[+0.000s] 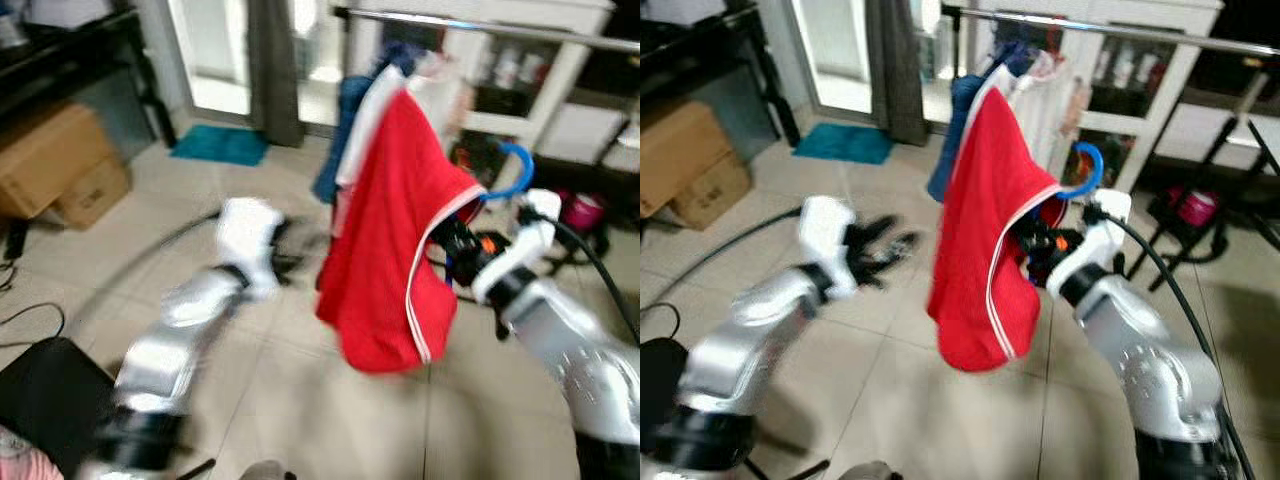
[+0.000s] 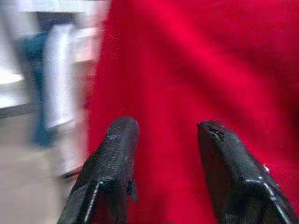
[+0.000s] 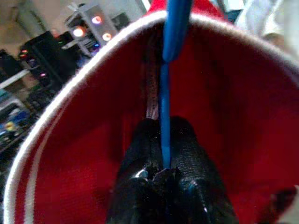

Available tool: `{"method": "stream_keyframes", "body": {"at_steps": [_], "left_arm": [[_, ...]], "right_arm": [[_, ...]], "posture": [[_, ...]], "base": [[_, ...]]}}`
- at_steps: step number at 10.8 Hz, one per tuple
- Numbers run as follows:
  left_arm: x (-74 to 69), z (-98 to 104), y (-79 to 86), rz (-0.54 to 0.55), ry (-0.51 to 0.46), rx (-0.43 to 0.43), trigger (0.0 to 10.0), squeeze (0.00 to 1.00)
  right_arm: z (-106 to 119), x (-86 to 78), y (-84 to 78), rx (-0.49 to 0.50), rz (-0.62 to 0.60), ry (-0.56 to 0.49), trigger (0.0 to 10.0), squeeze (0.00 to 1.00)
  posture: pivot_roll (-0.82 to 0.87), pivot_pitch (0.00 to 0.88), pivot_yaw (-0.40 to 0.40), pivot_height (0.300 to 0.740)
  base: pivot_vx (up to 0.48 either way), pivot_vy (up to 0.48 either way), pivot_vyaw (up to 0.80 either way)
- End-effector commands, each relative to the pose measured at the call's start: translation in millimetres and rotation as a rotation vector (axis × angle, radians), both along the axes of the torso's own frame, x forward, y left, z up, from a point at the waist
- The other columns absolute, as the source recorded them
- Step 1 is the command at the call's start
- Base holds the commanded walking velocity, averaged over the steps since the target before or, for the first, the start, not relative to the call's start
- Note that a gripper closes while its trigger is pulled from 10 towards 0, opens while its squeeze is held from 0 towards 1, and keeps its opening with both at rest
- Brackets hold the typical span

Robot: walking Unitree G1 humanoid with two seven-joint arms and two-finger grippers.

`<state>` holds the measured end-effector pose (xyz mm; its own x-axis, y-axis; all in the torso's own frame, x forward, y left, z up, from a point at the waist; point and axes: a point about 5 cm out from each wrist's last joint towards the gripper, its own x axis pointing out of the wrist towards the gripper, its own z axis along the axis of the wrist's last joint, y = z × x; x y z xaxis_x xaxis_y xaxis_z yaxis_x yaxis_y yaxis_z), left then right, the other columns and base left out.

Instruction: Hang hanger

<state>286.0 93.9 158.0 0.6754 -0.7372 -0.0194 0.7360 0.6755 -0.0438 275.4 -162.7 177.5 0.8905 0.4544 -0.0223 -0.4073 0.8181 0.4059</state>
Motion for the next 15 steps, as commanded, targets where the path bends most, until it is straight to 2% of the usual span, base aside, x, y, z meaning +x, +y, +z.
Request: {"method": "stream_keyframes", "body": {"at_steps": [1,2,3,4,5,6,7,8,9,10,11,12,13,14,15], "left_arm": [[-1.2,3,-3.9,-0.065,0.0,0.01,10.0,1.0],[6.0,-2,-2.3,-0.037,0.007,0.06,10.0,1.0],[18.9,-8,11.3,0.085,0.002,0.124,10.0,1.0],[26.5,-10,24.6,0.168,-0.004,0.142,10.0,0.88],[29.2,-6,34.3,0.188,-0.015,0.11,10.0,0.15],[26.9,2,35.6,0.127,-0.022,0.037,10.0,0.0],[22.2,9,23.1,0.018,-0.02,-0.032,10.0,0.0],[27.8,5,18.4,0.04,-0.012,0.003,10.0,0.0],[36.3,4,23.3,0.09,-0.01,-0.016,10.0,0.0],[33.7,14,15.5,0.016,-0.027,-0.065,10.0,0.0],[32.6,16,12.3,-0.016,-0.029,-0.049,10.0,0.07],[46.9,12,31.6,0.158,-0.041,0.0,10.0,1.0],[54.8,11,45.3,0.267,-0.052,0.012,10.0,1.0],[62.1,21,69.4,0.378,-0.161,0.088,10.0,1.0],[64.0,32,79.7,0.387,-0.215,0.085,10.0,1.0]], "right_arm": [[7,4.7,2.8,-0.009,-0.01,-0.02,10.0,0.0],[12,9.2,6.3,0.006,-0.014,-0.034,10.0,0.0],[17,10.8,8.0,0.015,-0.001,-0.051,10.0,0.0],[20,8.7,9.1,0.03,0.04,-0.066,10.0,0.0],[21,5.5,8.8,0.014,0.083,-0.078,10.0,0.0],[22,4.0,6.7,-0.013,0.099,-0.083,10.0,0.0],[24,6.9,5.6,-0.012,0.079,-0.082,10.0,0.0],[27,9.4,8.1,0.005,0.079,-0.087,10.0,0.0],[29,8.0,11.1,0.01,0.113,-0.095,10.0,0.0],[30,7.9,9.3,0.005,0.118,-0.098,10.0,0.0],[31,8.0,7.7,0.008,0.117,-0.099,10.0,0.0],[33,7.6,4.7,0.038,0.123,-0.107,10.0,0.0],[35,6.1,3.0,0.066,0.141,-0.111,10.0,0.0],[35,-2.0,-2.2,0.143,0.221,-0.113,10.0,0.0],[31,-8.5,-6.2,0.17,0.29,-0.102,10.0,0.0]], "posture": [[0.02,0.0,0.019,0.74],[0.01,0.0,0.023,0.74],[0.01,0.0,0.022,0.74],[0.01,0.0,0.021,0.74],[0.01,0.0,0.016,0.74],[0.01,0.0,0.01,0.74],[0.01,0.0,0.007,0.74],[0.0,0.0,0.01,0.74],[0.0,0.0,0.009,0.74],[0.0,0.0,0.002,0.74],[0.01,0.0,0.001,0.74],[0.0,0.0,0.009,0.74],[0.0,0.0,0.009,0.74],[0.0,0.0,0.007,0.74],[0.0,0.0,-0.001,0.74]], "base": [[0.0,0.0,0.0],[0.0,0.0,0.0],[0.0,0.0,0.0],[0.0,0.0,0.0],[0.0,0.0,0.0],[0.0,0.0,0.0],[0.0,0.0,0.0],[0.0,0.0,0.0],[0.0,0.0,0.0],[0.0,0.0,0.0],[0.0,0.0,0.0],[0.0,0.0,0.0],[0.0,0.0,0.0],[0.0,0.0,0.0],[0.0,0.0,0.0]]}}
